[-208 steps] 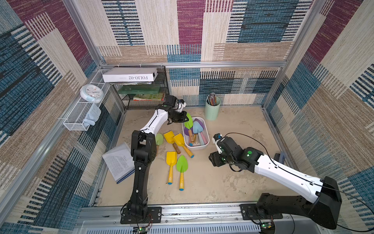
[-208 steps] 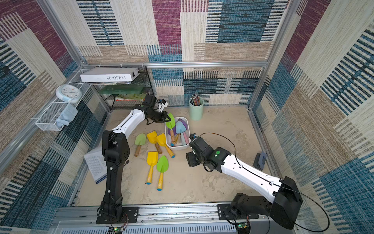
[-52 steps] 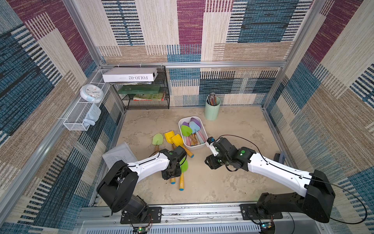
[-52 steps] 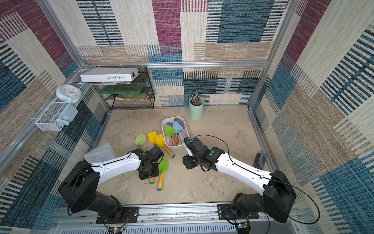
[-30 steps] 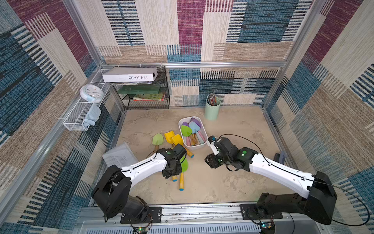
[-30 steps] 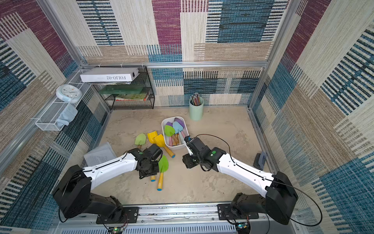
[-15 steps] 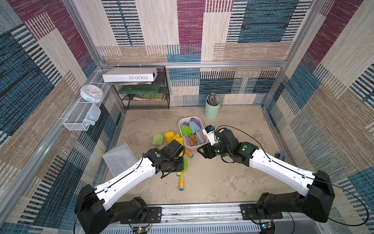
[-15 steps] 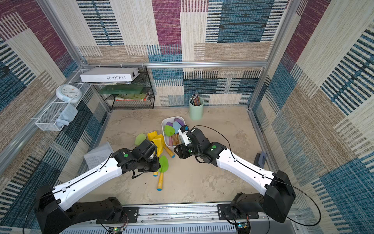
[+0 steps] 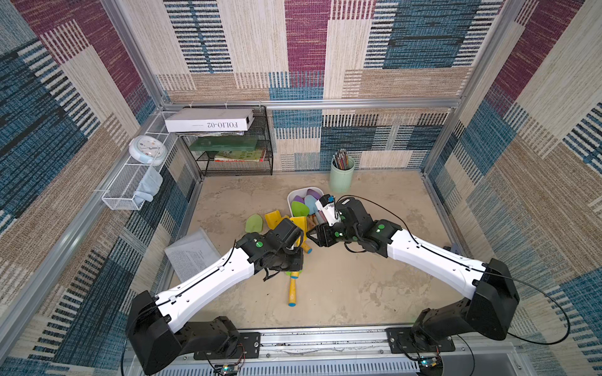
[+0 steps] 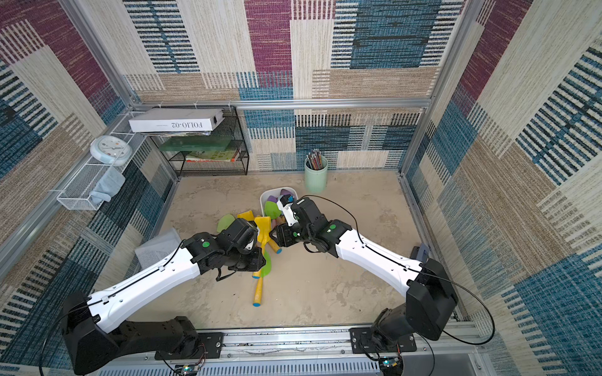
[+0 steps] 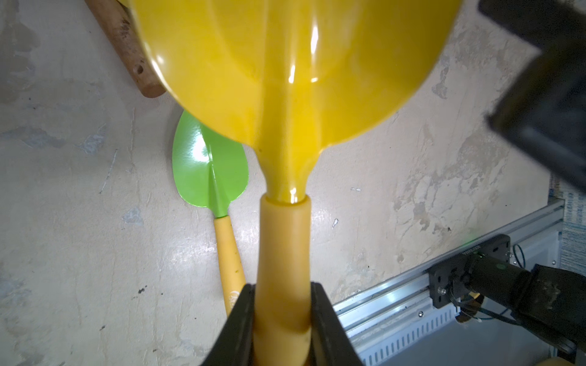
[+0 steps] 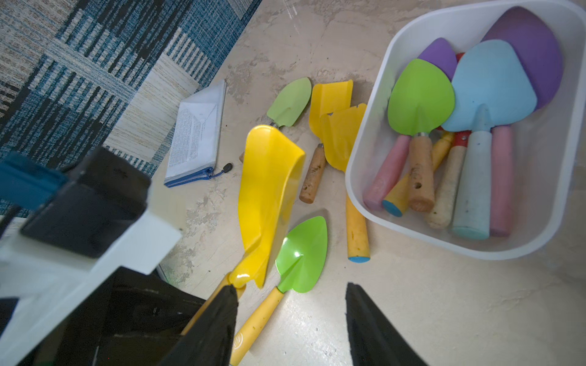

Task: Put the shovel into the storage box
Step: Pick up the shovel from the center of the board.

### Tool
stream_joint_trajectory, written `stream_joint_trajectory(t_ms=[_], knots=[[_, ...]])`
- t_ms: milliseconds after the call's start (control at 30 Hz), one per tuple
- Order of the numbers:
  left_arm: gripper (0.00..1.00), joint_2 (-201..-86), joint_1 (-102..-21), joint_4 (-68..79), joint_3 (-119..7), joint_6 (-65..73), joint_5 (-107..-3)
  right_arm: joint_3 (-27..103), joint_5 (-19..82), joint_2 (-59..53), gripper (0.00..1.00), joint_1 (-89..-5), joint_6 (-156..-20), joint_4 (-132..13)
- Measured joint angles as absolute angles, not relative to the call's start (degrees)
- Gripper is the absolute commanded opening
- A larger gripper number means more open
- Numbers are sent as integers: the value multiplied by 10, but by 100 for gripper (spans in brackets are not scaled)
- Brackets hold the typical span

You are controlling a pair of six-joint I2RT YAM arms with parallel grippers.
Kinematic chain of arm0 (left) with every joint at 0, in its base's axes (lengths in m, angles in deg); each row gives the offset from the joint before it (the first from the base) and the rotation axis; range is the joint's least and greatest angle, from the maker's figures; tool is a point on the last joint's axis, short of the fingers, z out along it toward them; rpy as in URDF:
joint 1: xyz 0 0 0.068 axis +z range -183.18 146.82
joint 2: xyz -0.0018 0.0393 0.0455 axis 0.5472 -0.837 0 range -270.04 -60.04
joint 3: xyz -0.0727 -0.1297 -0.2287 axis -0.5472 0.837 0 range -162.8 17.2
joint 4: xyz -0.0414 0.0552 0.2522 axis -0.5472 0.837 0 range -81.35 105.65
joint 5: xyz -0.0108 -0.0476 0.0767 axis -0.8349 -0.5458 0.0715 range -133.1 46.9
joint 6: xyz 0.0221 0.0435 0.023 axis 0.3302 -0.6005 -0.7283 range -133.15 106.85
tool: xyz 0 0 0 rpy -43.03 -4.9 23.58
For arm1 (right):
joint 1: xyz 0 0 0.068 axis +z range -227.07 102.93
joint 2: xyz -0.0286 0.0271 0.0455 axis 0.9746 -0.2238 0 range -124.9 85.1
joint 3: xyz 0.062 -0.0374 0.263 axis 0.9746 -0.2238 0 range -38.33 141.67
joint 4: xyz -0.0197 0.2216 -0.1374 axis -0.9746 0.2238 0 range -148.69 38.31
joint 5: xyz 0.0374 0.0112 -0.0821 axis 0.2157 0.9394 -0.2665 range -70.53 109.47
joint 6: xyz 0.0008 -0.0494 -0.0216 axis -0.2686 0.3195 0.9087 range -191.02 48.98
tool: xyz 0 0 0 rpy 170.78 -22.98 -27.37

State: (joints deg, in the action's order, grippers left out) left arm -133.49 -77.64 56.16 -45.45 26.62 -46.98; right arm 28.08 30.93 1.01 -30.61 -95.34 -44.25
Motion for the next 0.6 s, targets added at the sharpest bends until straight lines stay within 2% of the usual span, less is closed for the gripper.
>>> stream_joint_trajectory(t_ms=[267, 400, 600], knots=[[0, -1345, -779, 559, -466, 265, -474, 289, 331, -15, 55, -306, -955, -454], [0, -1345, -782, 553, -463, 268, -476, 294, 330, -25, 48, -306, -958, -459], [0, -1345, -786, 540, -458, 277, -489, 305, 325, -37, 32, -306, -962, -468]])
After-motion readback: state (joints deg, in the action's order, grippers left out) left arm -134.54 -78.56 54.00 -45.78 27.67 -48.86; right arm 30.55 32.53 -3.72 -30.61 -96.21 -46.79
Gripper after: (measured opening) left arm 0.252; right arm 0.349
